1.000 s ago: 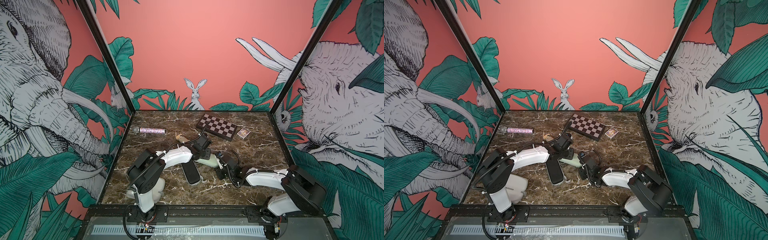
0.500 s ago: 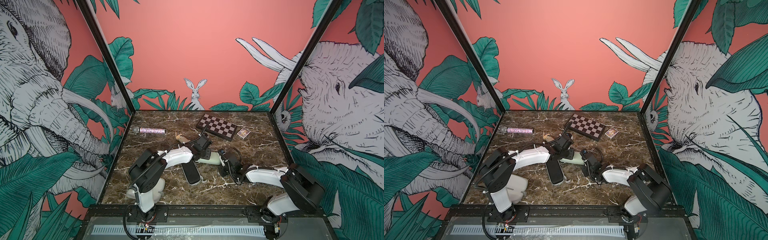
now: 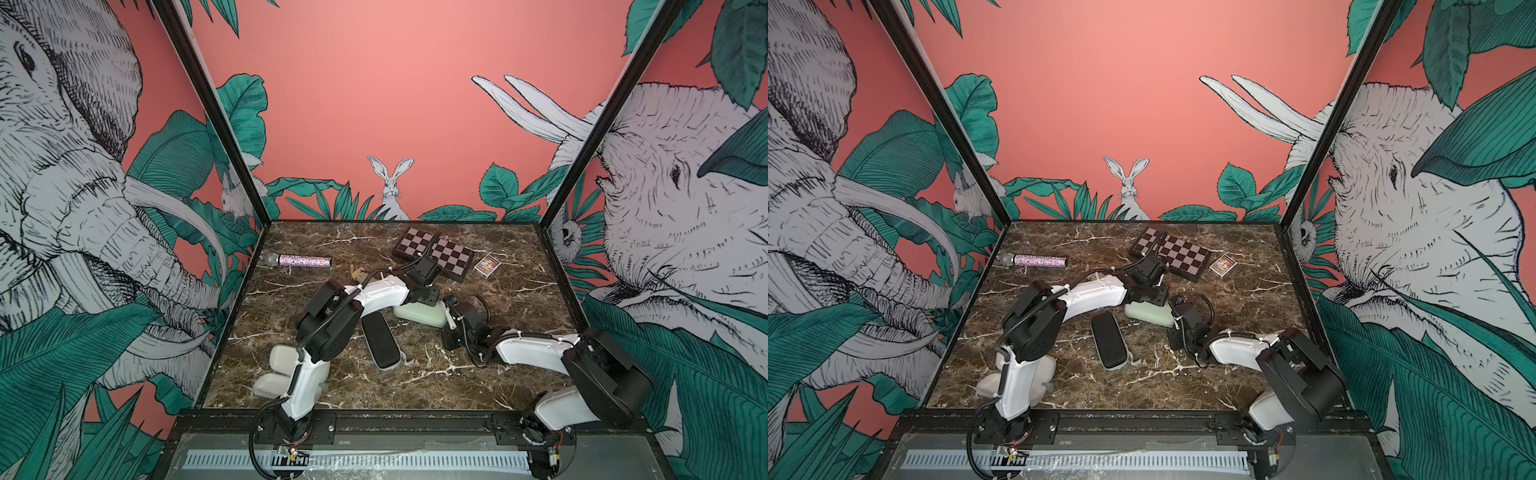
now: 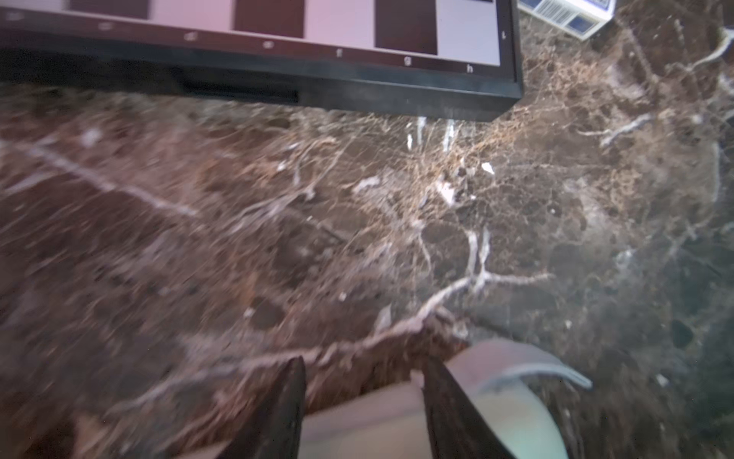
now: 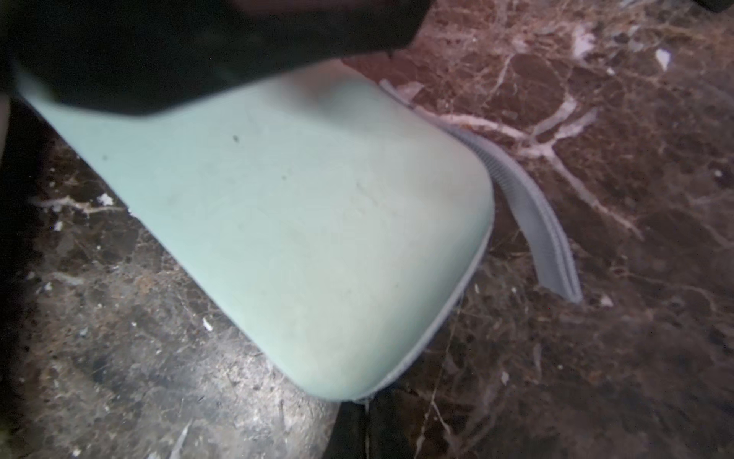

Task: Put umbrellas into zippered umbrella sleeves
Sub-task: Zip the zipper on the umbrella sleeve.

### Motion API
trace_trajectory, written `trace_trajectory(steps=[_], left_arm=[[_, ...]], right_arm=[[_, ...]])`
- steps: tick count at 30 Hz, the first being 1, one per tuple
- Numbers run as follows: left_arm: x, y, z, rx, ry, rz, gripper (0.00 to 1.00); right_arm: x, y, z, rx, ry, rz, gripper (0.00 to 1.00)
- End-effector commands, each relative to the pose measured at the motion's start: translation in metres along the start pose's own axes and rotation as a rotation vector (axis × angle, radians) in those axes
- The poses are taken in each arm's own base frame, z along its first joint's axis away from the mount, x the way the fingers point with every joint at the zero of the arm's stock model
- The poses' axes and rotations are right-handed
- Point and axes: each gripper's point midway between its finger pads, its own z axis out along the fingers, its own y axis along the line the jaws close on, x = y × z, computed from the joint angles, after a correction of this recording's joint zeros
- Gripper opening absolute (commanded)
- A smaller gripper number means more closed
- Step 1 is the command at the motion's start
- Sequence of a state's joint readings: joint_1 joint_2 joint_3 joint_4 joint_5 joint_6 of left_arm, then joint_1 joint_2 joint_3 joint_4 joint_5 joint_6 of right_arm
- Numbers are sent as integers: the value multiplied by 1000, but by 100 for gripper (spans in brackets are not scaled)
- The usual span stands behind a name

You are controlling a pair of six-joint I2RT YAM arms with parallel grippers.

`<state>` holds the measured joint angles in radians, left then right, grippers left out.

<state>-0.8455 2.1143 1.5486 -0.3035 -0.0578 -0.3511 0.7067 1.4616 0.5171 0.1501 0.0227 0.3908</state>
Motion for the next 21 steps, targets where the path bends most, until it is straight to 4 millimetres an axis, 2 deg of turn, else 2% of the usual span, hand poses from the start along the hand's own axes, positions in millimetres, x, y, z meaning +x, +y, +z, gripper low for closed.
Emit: trace_trajectory(steps=[1,4,6,9,12,15,17,21], left_arm=[[-7,0,-30,-10,17,61,57],[2,9,-59,-24,1,26,61],[19,19,-83,-38,-3,-31,66],[54,34,-104,-62,21,-140,71],[73,23,-98,34,31,-258,75],[76,12,-84,83,51,-301,77],[75,11,-80,74,60,-301,77],[90,13,-69,60,99,-331,78]], right_arm=[[2,25,-2,-80,5,64,0],[-4,46,-1,-122,15,52,0],[-5,48,-3,-105,32,44,0],[-6,49,-7,-116,26,53,0],[-4,54,-5,-143,44,50,0],[-3,56,-3,-151,51,48,0],[-3,57,-4,-154,50,46,0],[-2,57,-3,-156,47,45,0]])
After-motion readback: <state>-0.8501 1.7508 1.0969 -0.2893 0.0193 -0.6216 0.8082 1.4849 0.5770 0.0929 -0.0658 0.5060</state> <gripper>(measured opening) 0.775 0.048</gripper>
